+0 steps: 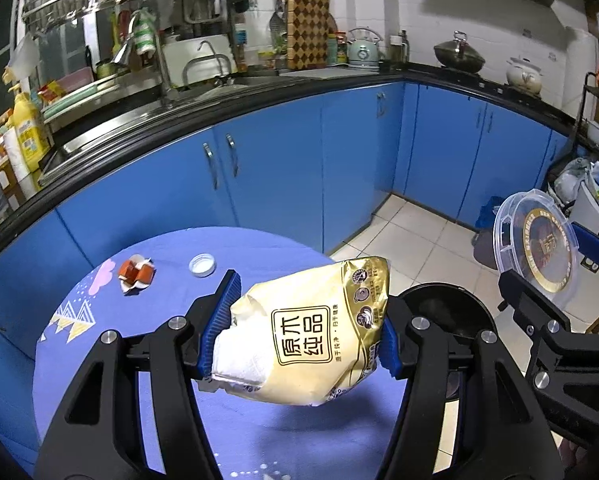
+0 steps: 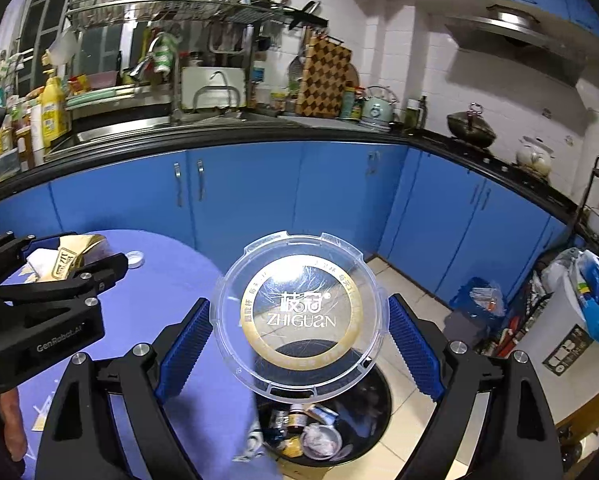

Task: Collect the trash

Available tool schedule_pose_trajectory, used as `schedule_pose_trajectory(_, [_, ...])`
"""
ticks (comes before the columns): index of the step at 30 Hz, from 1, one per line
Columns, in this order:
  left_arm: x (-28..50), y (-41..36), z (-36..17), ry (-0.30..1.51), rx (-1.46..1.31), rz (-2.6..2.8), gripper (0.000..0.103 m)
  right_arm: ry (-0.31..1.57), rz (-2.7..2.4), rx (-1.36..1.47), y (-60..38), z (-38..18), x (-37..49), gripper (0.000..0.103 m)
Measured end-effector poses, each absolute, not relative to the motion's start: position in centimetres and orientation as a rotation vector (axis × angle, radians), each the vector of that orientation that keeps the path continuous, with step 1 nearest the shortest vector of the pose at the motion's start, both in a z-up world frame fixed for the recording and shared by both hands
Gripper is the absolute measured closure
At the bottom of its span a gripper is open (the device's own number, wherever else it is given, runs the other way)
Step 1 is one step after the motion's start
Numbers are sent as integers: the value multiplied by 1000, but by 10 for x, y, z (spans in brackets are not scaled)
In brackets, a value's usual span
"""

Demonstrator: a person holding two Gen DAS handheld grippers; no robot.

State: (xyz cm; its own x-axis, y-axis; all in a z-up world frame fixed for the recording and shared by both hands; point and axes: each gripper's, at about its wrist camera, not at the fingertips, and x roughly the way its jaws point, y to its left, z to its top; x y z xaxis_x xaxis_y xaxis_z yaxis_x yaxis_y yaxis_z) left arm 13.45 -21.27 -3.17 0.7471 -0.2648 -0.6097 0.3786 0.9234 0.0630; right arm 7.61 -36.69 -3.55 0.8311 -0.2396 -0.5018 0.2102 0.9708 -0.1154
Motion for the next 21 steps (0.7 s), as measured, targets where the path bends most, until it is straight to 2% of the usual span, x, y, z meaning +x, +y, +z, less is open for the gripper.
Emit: schedule_pose_trajectory(21, [144,-264,-49,674,221,-374,41,526,-306,11,-426,-47,80,18])
